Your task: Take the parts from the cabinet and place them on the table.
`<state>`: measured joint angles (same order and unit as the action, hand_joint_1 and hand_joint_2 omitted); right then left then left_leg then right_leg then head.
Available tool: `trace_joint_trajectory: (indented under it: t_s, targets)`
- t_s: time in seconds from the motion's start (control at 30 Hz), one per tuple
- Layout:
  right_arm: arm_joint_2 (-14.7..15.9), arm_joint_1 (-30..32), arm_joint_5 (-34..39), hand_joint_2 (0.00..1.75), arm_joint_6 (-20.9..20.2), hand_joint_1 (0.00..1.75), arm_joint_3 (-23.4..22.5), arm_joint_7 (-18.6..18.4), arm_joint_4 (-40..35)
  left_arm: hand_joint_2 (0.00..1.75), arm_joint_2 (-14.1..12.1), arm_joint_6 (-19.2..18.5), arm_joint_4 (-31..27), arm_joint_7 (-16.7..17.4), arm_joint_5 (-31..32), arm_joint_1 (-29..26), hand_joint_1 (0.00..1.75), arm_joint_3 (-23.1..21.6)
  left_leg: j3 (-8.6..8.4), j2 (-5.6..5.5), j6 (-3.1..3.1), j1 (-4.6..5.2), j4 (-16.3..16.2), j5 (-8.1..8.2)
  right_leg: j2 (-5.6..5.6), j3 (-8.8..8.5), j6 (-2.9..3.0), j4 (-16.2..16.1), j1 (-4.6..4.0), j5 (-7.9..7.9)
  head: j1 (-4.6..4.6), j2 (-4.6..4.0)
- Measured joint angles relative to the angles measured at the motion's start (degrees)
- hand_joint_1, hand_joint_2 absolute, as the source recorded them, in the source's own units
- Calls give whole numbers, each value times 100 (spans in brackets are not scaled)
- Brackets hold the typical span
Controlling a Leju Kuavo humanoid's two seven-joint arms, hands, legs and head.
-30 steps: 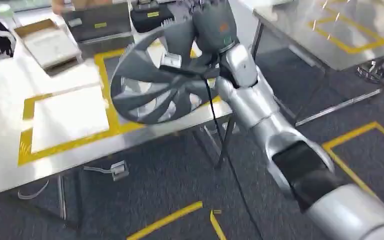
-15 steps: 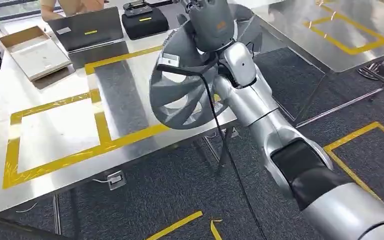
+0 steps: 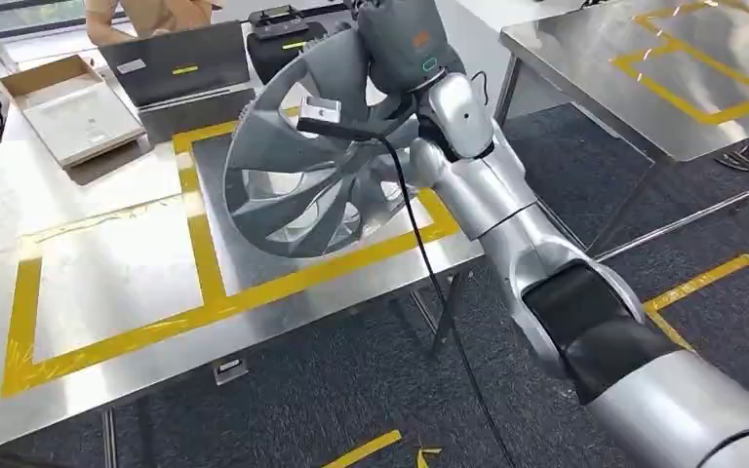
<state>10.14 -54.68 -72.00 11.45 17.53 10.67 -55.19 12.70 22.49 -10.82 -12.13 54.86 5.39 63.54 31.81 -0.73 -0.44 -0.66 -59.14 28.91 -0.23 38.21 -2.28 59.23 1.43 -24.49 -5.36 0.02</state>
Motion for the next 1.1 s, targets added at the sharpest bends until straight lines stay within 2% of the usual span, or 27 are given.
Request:
trace_joint_trajectory:
  t_s: [0.03,0.1,0.13,0.17,0.2,0.27,0.3,0.33,0.37,0.43,0.47,0.5,0.53,0.6,0.63,0.67,0.7,0.73,0.77,0.87,0.9,1.07,1.1]
  targets:
    - [-22,2,-9,175,-28,175,17,9,45,175,0,-32,0,9,-2,-4,0,0,-10,9,-37,0,26,29,20,4,64,0,-5,82,0,0]
    - [-64,-125,-13,175,-28,175,33,-4,199,175,0,-41,0,6,-15,-21,0,2,-90,15,-110,8,26,53,27,-40,171,0,18,32,2,0]
    - [-133,-224,-26,175,-9,175,46,-26,353,175,0,-39,-2,2,-15,-10,0,2,-70,29,-136,-2,-29,93,34,-107,218,-16,32,14,2,0]
    - [-153,-332,-28,175,22,175,48,-42,497,175,13,-28,0,0,-15,7,0,0,37,39,-154,-5,-286,132,32,-163,265,-15,33,-20,40,0]
    - [-196,-432,-44,175,31,175,50,-39,678,175,18,-11,2,6,-13,17,0,0,284,42,-167,-4,-715,239,32,-201,286,-15,28,-57,40,0]
    - [-278,-492,-42,175,40,175,61,-13,958,175,28,24,2,28,17,14,0,0,849,42,-175,-4,-1577,575,32,-281,314,-14,-1,-132,40,0]
    - [-328,-494,-44,175,40,175,68,24,1084,175,35,26,4,44,46,-3,0,0,1044,42,-166,-4,-1787,633,37,-325,320,-11,-11,-171,42,0]
    - [-372,-496,-48,175,40,175,85,35,1185,175,35,28,4,59,55,-20,0,2,1119,41,-166,-3,-1735,514,50,-378,320,-9,-19,-212,44,0]
    - [-422,-520,-59,175,37,175,101,37,1298,175,35,26,4,70,88,-26,0,2,1079,41,-135,-2,-1431,246,61,-437,312,-6,-22,-258,44,0]
    - [-529,-612,-85,175,48,175,114,28,1510,175,31,7,4,105,120,-25,0,0,787,45,-80,1,-428,-517,63,-568,282,-5,-23,-355,44,0]
    - [-573,-661,-112,175,73,175,125,24,1605,175,26,-2,4,114,122,-35,0,0,743,46,-59,11,-89,-712,65,-591,257,5,-27,-394,50,0]
    - [-625,-714,-116,175,92,175,149,28,1692,175,24,-22,4,118,125,-30,0,0,705,57,-44,45,13,-495,93,-579,217,16,-44,-423,77,0]
    - [-655,-745,-135,175,98,175,168,33,1792,175,26,-37,4,125,140,-26,0,0,655,52,-20,48,-36,-564,98,-569,175,10,-49,-451,77,0]
    - [-713,-773,-166,175,118,175,197,24,1869,175,24,-33,4,164,201,-35,0,0,654,31,28,60,-57,-575,92,-614,116,-24,-40,-475,75,0]
    - [-745,-809,-175,175,134,175,208,22,1917,175,31,-22,4,179,245,-31,0,0,600,37,69,22,0,-585,91,-628,83,-26,-30,-523,68,0]
    - [-758,-848,-184,175,191,175,221,44,1978,175,28,32,2,181,312,-29,0,-4,574,28,90,28,9,-570,49,-595,54,77,-24,-559,68,0]
    - [-804,-910,-192,175,272,175,238,68,2046,175,31,79,4,175,363,-19,0,-22,574,8,58,48,-18,-552,59,-580,114,52,-48,-332,53,0]
    - [-822,-934,-212,175,348,175,247,94,2102,175,39,117,4,166,413,-3,0,-46,564,0,54,56,-11,-546,58,-617,225,55,-55,-385,59,0]
    - [-826,-936,-221,175,449,175,256,166,2126,175,44,199,2,192,472,-1,0,-61,561,-13,71,57,-12,-526,55,-648,270,28,-55,-415,53,0]
    - [-891,-934,-266,175,689,175,293,245,2185,175,61,513,2,382,529,-11,0,-133,571,-25,96,71,-18,-509,38,-749,274,-140,-53,-510,59,0]
    - [-918,-931,-286,0,728,0,308,247,2205,175,66,622,4,420,533,-20,0,-136,574,-23,102,72,-18,-507,36,-750,230,-153,-48,-504,57,0]
    - [-1018,-932,-446,0,783,0,389,221,2306,175,70,944,2,374,453,-17,0,-155,570,-20,111,72,-20,-509,36,-760,112,-175,-45,-494,57,0]
    - [-1036,-932,-479,0,783,0,400,221,2321,175,70,942,4,387,444,-15,0,-155,565,-19,111,72,-20,-510,36,-763,111,-175,-45,-493,59,0]
